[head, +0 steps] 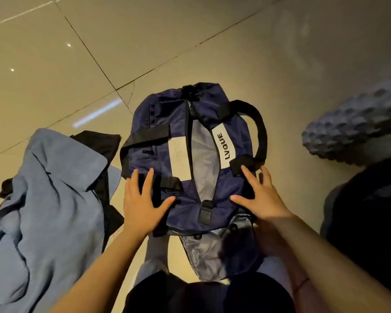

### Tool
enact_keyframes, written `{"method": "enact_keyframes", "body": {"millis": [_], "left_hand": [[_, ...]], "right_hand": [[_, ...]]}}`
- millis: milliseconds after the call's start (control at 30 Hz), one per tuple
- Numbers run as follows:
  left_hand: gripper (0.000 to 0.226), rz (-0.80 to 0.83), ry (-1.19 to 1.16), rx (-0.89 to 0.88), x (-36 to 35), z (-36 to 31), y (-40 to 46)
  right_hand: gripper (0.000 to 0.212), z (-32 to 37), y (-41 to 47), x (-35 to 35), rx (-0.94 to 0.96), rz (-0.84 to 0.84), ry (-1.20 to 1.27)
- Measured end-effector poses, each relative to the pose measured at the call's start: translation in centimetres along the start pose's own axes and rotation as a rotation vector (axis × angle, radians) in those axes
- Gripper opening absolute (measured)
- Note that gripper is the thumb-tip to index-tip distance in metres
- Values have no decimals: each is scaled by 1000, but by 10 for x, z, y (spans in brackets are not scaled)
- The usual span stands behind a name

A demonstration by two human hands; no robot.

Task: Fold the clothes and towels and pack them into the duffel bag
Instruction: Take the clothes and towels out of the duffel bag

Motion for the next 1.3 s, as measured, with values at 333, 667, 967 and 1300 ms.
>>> {"method": "enact_keyframes", "body": {"millis": [333, 667, 967, 1300], "left_hand": [[104, -31, -240, 308, -18, 23, 11], [97, -173, -663, 435, -12, 24, 12], [105, -90, -831, 284, 29, -6, -13], [106, -23, -706, 2, 108, -35, -117]], "right_hand": [[102, -5, 27, -21, -128, 19, 31], [103, -7, 16, -18, -71, 118, 213], [96, 32, -34, -5, 68, 176, 525], [94, 91, -166, 8, 166, 190, 634]]}}
Point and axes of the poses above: each hand's wrist, its own y-axis towards the middle knuckle, its own x-axis out of the back of the hand, z = x × y, the point moved 4 cm from there along y, towards the middle knuckle, and after that the axes turned 7 degrees about -x, right-handed, at the moved point
